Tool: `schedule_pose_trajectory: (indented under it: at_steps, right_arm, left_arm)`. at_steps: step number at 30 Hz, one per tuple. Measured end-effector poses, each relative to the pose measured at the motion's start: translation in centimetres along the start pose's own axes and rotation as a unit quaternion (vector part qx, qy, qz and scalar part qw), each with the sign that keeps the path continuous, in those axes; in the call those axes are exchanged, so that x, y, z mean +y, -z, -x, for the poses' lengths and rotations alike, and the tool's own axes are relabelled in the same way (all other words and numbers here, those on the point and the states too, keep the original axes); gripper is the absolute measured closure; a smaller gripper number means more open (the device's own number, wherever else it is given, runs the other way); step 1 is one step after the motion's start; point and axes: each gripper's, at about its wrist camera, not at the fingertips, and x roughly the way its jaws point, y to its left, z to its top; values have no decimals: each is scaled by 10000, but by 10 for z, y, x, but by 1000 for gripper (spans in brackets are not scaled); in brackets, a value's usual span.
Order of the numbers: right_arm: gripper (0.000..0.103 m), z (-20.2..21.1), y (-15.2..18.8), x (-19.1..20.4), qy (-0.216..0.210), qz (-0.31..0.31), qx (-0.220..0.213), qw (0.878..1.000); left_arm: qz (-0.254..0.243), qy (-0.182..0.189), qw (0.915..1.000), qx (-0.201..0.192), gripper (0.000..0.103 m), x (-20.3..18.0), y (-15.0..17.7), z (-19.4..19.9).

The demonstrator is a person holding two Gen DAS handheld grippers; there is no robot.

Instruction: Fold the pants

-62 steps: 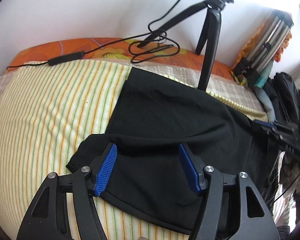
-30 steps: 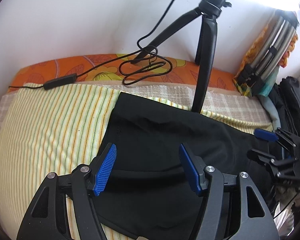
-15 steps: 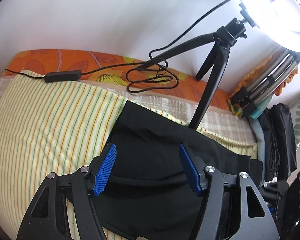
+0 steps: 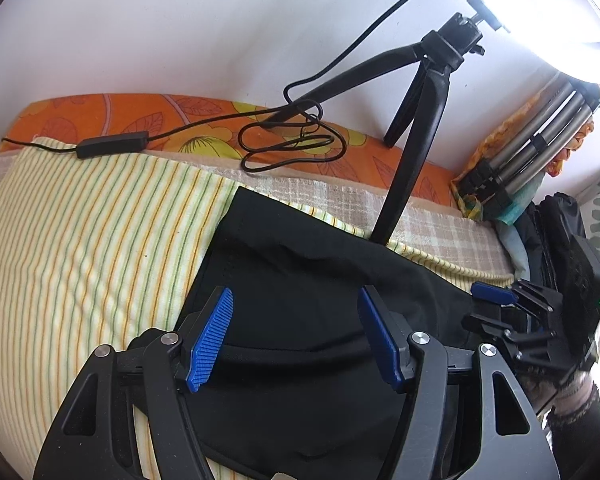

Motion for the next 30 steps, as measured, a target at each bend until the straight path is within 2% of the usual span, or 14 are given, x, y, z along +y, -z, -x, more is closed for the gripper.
schedule_pose_trajectory:
  at_steps: [3, 5, 6, 7, 8, 9, 11, 16, 20, 24, 27, 30]
  right_arm:
    - [48, -12, -2, -14, -69, -175, 187, 9996]
    - [47, -13, -3, -18, -197, -302, 130, 9993]
    - [52, -13, -3, -17, -239, -334, 116, 9991]
    - [79, -13, -2, -15, -324, -308, 126, 9989]
    - [95, -14, -1, -12, -379, -280, 189, 9987]
    - [98, -15, 1, -9, -413, -247, 245, 9985]
    - [99, -8, 6, 3, -422, -140, 129, 9989]
    - [99, 25, 20, 40, -913, -5, -340, 9952]
    - [99, 31, 32, 77, -890, 500, -227, 9945]
    - [99, 26, 42, 98, -871, 803, -107, 9929]
    - [99, 22, 49, 106, -853, 996, -43, 9913]
    - [99, 13, 51, 114, -775, 1155, 43, 9903]
  left_arm:
    - [-9, -19, 10000, 18, 39, 0, 0, -3]
    - [14, -8, 10000, 21, 39, 1, -1, -5]
    - [36, -8, 10000, 23, 39, 3, -1, -5]
    - [57, -1, 10000, 25, 39, 4, -2, -6]
    - [75, 15, 10000, 29, 39, 4, -2, -6]
    - [94, 29, 9999, 34, 39, 5, -3, -6]
    - [122, 56, 9999, 34, 39, 7, -5, -5]
    - [388, 294, 9988, 101, 39, 11, -11, -3]
    - [521, 454, 9976, 94, 38, 8, -13, 1]
    - [423, 435, 9979, 231, 34, -8, -10, -5]
    - [294, 326, 9983, 396, 34, -20, -5, -14]
    - [198, 27, 9983, 541, 35, -28, 0, -25]
